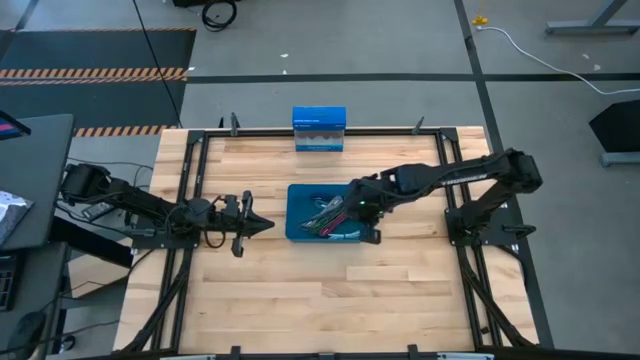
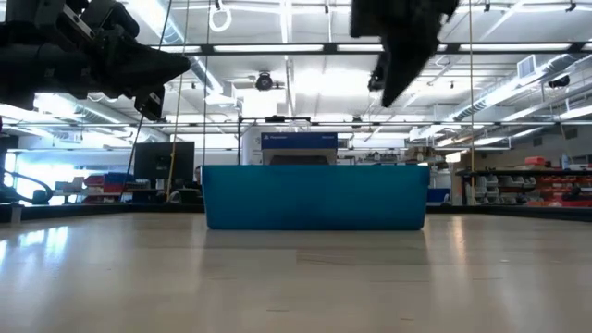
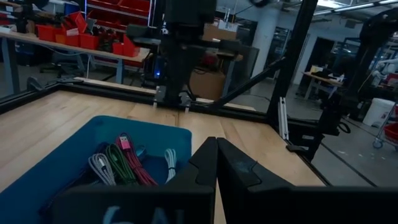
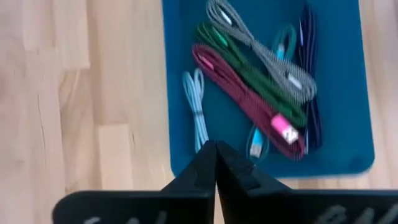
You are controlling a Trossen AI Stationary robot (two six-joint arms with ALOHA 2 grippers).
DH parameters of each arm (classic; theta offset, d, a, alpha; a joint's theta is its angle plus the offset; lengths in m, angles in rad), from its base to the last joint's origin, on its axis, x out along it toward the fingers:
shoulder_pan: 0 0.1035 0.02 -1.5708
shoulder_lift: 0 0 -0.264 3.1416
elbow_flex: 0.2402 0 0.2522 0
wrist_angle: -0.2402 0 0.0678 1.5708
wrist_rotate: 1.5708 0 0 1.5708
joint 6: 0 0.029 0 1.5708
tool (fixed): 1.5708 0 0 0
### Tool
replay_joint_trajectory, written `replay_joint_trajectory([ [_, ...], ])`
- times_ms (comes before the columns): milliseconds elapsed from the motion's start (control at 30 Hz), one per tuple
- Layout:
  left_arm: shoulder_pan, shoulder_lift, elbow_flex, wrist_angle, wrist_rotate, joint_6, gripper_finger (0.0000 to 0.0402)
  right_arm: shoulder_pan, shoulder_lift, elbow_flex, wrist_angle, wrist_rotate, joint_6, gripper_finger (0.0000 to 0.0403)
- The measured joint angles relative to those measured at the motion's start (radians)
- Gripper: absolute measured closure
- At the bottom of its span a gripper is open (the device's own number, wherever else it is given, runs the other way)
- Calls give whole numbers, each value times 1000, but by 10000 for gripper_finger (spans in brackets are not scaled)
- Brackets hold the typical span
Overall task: Pick and place USB-C Cables
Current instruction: Return to Home Position
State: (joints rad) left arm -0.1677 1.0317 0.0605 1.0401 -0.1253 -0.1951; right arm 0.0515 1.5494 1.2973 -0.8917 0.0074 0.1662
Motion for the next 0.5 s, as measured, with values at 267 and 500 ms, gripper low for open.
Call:
replay_joint_trajectory([
  [267, 0, 0, 0, -24, 0, -1, 390, -7, -275, -356, 318, -8, 132, 397],
  [500, 0, 0, 0, -26, 0, -2, 390, -33, -568, -748, 801, -4, 200, 399],
])
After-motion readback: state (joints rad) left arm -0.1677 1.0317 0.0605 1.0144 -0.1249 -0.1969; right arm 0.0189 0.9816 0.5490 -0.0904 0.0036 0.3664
